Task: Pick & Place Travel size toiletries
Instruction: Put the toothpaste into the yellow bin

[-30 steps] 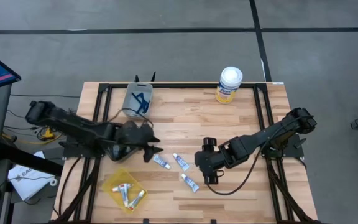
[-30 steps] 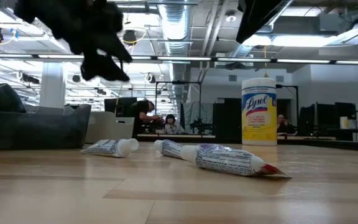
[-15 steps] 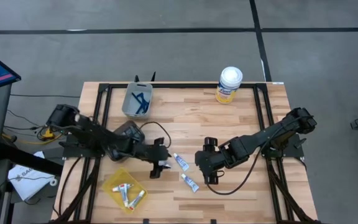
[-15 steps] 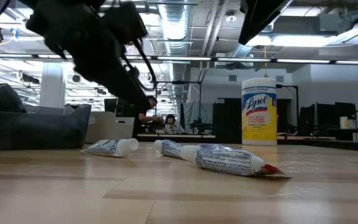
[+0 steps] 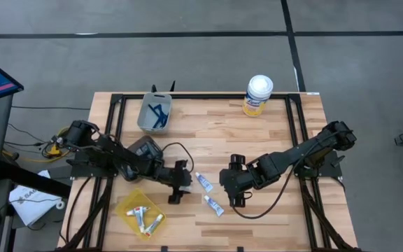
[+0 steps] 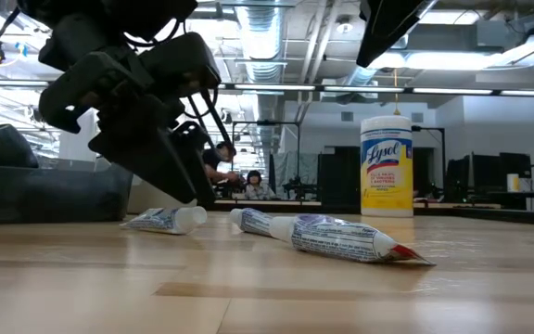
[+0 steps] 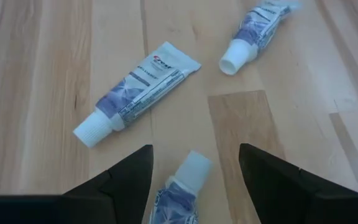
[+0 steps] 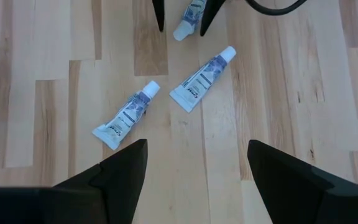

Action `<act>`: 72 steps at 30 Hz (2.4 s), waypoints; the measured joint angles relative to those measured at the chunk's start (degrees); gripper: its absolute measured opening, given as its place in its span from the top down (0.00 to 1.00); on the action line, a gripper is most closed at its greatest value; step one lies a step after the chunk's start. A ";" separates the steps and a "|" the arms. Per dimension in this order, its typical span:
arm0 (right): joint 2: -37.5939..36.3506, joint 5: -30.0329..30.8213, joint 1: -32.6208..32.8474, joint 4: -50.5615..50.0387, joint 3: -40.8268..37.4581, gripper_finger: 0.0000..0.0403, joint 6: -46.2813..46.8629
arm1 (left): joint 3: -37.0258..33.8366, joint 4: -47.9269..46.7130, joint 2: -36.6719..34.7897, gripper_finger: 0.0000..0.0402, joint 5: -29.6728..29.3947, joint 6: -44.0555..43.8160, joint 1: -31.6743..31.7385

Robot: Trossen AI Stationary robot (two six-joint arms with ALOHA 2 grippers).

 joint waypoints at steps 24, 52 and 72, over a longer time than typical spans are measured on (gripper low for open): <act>0.00 0.00 -0.15 -0.05 0.00 0.33 -0.02 | -0.06 0.32 3.52 0.50 -2.83 2.17 -0.12; 0.00 0.02 -2.00 -0.46 0.00 0.33 -1.23 | -0.07 0.24 0.05 0.84 -2.91 0.01 -0.33; 0.00 0.02 -2.78 -0.82 0.00 0.33 -1.64 | -0.04 -28.03 -32.25 0.85 0.28 -31.79 -22.52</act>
